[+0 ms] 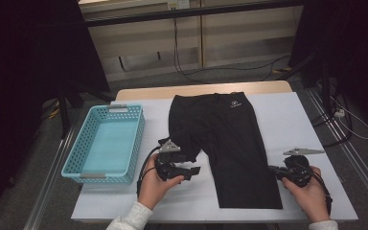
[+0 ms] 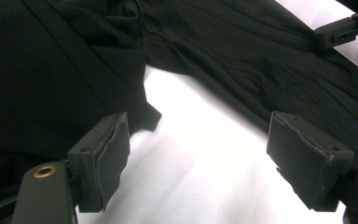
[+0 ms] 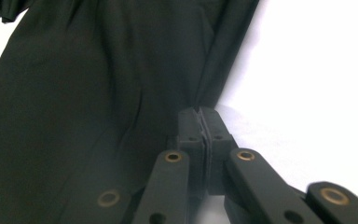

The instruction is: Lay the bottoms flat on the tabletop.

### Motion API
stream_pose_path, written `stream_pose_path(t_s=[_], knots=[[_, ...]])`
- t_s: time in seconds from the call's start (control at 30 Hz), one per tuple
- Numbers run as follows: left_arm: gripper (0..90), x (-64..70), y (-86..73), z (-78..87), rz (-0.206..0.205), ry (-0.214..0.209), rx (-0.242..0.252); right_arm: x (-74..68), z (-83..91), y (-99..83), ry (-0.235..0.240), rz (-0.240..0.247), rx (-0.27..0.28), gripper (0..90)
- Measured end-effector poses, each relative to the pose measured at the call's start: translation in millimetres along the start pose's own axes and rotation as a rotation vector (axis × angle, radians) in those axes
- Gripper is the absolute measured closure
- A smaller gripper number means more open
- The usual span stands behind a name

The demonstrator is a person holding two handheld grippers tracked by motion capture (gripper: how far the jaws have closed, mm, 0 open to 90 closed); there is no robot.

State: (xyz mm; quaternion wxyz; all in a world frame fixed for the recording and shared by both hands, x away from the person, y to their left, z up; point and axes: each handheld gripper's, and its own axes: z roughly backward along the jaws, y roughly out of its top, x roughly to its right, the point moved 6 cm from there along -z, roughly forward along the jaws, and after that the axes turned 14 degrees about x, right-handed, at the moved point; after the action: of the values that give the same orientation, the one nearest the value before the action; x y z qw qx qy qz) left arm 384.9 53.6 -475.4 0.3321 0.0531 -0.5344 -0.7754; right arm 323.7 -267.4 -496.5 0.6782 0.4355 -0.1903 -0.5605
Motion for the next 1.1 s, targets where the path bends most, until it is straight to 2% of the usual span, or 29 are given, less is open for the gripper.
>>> stream_pose_path(t_s=[0.13, 0.43, 0.6, 0.77, 0.9, 1.1], knots=[[21.4, -2.2, 1.4, 2.3, 0.002, 0.01, 0.007, 3.0, 2.5, -0.9, 0.007, -0.014, -0.002, 89.4], [21.1, -5.5, 1.7, 4.9, -0.002, 0.017, -0.002, 5.5, 6.1, -2.4, 0.012, -0.012, -0.011, 89.4], [20.5, -11.2, 4.2, 9.9, 0.015, 0.036, 0.013, 7.0, 8.0, -2.4, 0.012, -0.016, -0.011, 89.4], [20.5, -10.6, 2.7, 8.8, 0.017, 0.032, 0.005, 5.3, 8.7, -3.6, 0.033, -0.013, -0.023, 89.6], [20.5, -11.3, 2.5, 9.5, 0.021, 0.034, 0.004, 3.6, 10.9, -3.8, 0.034, -0.001, -0.029, 89.7], [20.5, -11.6, 2.6, 10.9, 0.024, 0.035, 0.007, 7.4, 17.2, -6.4, 0.031, -0.008, -0.028, 89.7]])
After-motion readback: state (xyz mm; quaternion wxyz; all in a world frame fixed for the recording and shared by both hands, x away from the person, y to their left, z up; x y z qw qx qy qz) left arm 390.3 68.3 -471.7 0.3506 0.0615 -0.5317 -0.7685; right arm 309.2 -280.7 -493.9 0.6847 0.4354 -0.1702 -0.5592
